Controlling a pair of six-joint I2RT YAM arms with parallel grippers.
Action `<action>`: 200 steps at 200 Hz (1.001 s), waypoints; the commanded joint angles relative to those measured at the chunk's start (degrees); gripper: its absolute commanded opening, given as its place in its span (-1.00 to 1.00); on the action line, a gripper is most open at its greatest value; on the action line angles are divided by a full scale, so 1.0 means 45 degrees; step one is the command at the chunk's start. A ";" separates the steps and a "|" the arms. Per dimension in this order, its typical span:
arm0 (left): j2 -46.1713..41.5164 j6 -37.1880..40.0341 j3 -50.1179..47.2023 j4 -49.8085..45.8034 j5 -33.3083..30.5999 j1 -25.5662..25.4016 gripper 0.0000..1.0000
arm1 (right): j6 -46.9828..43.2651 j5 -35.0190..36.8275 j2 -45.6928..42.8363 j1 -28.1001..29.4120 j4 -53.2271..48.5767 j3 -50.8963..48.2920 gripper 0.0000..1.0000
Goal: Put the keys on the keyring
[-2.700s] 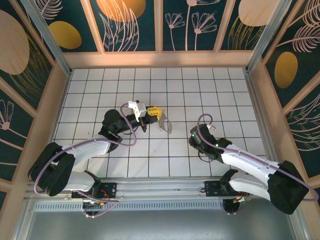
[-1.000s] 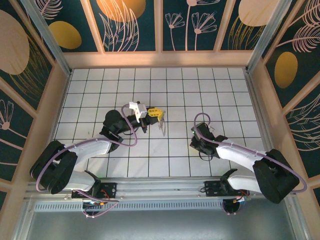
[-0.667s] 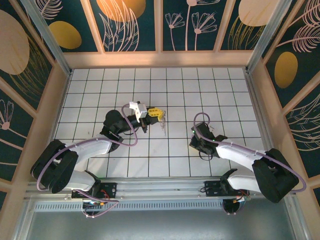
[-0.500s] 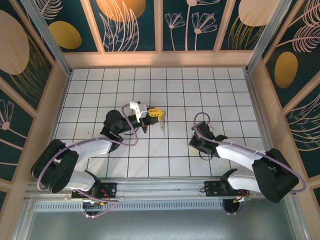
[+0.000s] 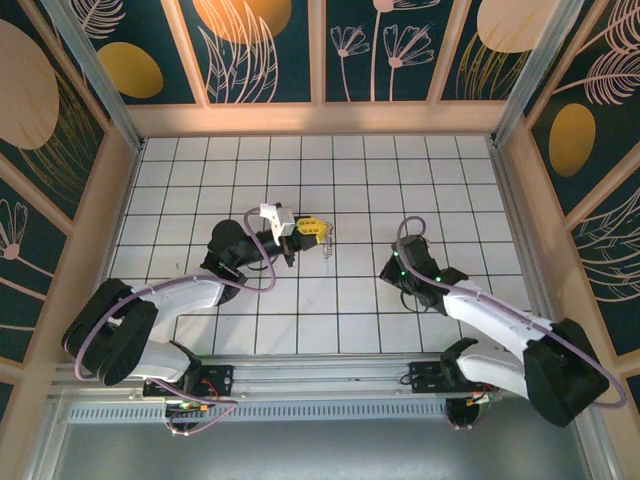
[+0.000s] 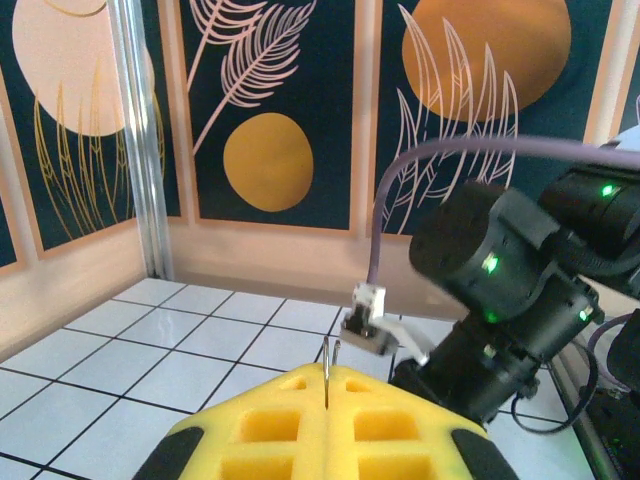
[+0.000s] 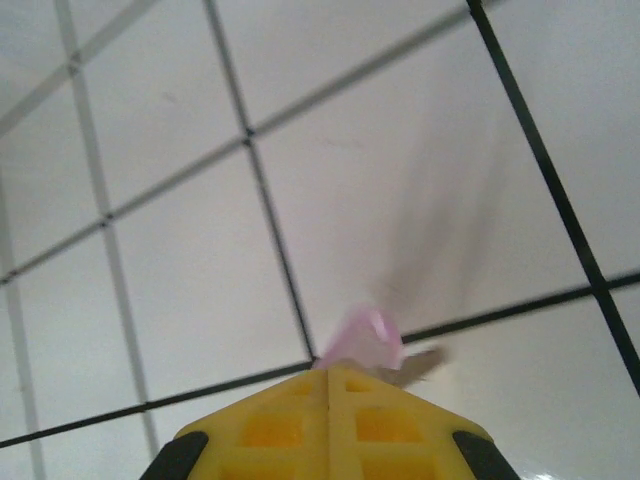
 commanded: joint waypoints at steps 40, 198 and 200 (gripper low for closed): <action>-0.0249 -0.0144 0.0439 -0.0122 -0.0002 -0.0017 -1.00 | -0.2950 -0.1358 -0.2126 -0.0403 0.3213 0.0121 -1.00; 0.0286 0.0149 0.0568 -0.0797 -0.0081 -0.0033 -1.00 | -0.4688 -0.8710 -0.1992 -0.2360 1.0047 -0.1341 -1.00; 0.0292 0.0149 0.0568 -0.0796 -0.0082 -0.0029 -1.00 | -0.4688 -0.8706 -0.1984 -0.2371 1.0047 -0.1341 -1.00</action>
